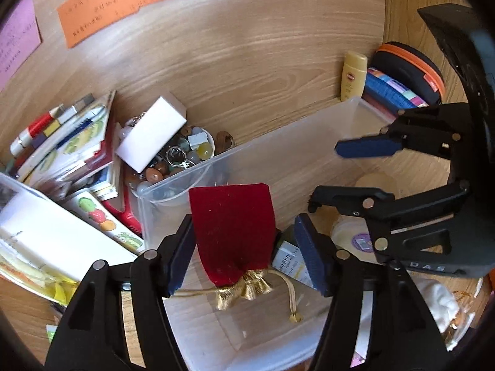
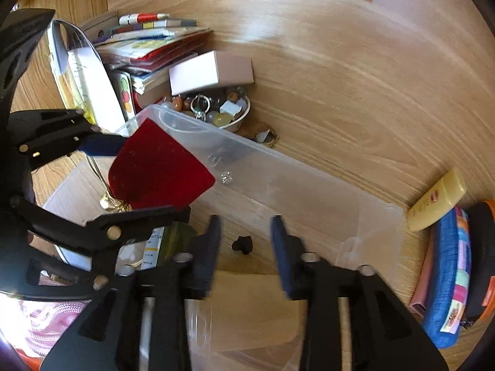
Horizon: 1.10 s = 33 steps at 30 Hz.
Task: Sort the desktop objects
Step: 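Release the red gift bag and black clip into the clear box, opening both tools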
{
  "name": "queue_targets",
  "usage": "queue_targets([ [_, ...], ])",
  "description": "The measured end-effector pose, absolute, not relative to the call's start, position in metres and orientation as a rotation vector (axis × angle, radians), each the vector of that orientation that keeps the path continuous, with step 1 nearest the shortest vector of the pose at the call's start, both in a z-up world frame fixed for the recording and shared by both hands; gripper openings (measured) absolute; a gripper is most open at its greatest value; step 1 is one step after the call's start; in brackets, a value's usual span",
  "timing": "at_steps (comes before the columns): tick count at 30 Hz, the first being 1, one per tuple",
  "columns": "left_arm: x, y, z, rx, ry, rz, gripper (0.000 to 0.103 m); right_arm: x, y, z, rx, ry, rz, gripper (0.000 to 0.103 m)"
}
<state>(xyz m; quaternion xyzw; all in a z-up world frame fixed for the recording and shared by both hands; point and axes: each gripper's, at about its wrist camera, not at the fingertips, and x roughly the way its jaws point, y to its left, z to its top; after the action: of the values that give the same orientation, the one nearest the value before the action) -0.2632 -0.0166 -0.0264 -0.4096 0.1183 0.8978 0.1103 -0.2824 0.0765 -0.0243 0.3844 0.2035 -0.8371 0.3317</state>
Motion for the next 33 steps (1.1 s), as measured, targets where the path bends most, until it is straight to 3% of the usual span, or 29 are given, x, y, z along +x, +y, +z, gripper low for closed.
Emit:
queue_targets([
  [10,-0.232,-0.016,0.000,-1.150,0.366,2.704,0.076,-0.249,0.105,0.010,0.882,0.529,-2.316,0.072],
  [14,-0.213,-0.017,0.018,-1.093,0.376,2.754,0.089,-0.233,0.113,0.026,0.822,0.521,-2.359,0.082],
  [16,-0.204,-0.015,0.025,-1.050,0.381,2.776,0.094,-0.225,0.118,0.034,0.796,0.510,-2.371,0.083],
  [22,-0.175,-0.014,0.042,-0.967,0.401,2.831,0.097,-0.203,0.135,0.053,0.732,0.468,-2.408,0.093],
  [33,-0.127,-0.031,0.049,-0.904,0.325,2.884,0.098,-0.160,0.159,0.063,0.688,0.413,-2.449,0.099],
])
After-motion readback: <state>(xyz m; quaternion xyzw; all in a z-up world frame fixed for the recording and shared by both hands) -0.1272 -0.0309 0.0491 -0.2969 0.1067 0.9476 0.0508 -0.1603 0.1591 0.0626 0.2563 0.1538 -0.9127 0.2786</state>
